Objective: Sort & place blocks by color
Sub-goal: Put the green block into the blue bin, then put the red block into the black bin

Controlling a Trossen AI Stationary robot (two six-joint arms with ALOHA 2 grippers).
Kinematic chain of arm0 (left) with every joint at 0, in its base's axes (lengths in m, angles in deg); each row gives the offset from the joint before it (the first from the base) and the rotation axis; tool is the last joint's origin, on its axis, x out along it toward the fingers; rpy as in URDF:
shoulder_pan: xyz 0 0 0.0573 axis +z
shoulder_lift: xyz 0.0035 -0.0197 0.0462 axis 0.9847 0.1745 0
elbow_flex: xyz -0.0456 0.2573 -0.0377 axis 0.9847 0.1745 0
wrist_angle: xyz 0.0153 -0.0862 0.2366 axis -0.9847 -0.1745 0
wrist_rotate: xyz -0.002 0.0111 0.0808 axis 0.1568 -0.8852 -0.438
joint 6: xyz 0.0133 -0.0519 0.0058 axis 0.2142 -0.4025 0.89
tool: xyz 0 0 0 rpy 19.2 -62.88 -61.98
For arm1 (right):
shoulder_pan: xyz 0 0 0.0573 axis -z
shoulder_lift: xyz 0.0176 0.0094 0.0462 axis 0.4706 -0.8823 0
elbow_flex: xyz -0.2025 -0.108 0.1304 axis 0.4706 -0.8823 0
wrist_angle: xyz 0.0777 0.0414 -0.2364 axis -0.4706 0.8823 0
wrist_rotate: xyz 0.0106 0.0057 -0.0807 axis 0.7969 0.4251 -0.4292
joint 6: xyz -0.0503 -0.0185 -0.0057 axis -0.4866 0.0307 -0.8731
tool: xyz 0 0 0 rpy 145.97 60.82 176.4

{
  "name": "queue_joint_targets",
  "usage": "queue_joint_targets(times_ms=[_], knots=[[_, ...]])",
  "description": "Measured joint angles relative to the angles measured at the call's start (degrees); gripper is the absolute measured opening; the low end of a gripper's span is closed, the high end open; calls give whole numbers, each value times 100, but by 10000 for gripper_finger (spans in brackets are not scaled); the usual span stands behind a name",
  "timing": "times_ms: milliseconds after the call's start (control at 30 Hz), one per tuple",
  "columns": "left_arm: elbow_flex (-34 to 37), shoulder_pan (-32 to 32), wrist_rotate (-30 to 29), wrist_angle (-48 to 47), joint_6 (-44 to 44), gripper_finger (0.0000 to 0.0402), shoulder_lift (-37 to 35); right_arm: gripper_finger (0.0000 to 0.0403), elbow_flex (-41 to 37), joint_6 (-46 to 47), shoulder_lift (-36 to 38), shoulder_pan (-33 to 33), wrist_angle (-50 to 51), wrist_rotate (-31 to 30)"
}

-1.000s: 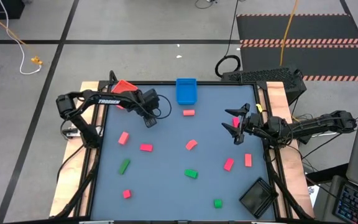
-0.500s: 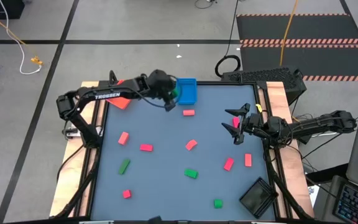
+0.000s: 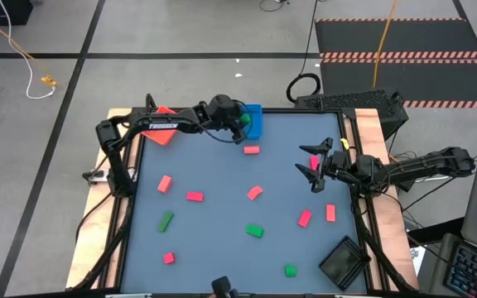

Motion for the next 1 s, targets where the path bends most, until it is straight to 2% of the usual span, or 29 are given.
queue_joint_targets(times_ms=[167,200,267,333,467,533,667,733,900,1000], knots=[[0,6,-240,11,-139,334,-35,303,0,2,-2,-1,39,8],[0,14,-244,-8,-187,360,-55,303,0,2,-2,1,39,10],[-1,15,-253,49,-268,386,-83,303,0,19,0,1,37,10],[-2,6,-247,-1,-363,380,-90,303,0,107,-2,0,39,15],[7,-84,11,-156,-638,340,-303,303,0,500,0,1,51,43],[7,-149,658,-130,-782,322,-547,303,0,543,-2,1,72,43],[-4,-300,2538,331,-786,294,-977,303,0,701,0,1,72,43],[-4,-368,3130,420,-775,282,-1132,303,0,721,0,-1,74,43],[-4,-500,3098,280,-730,267,-1144,303,0,189,0,-1,74,-16],[-2,-626,2446,392,-619,267,-1011,303,0,47,-2,1,77,-296]])
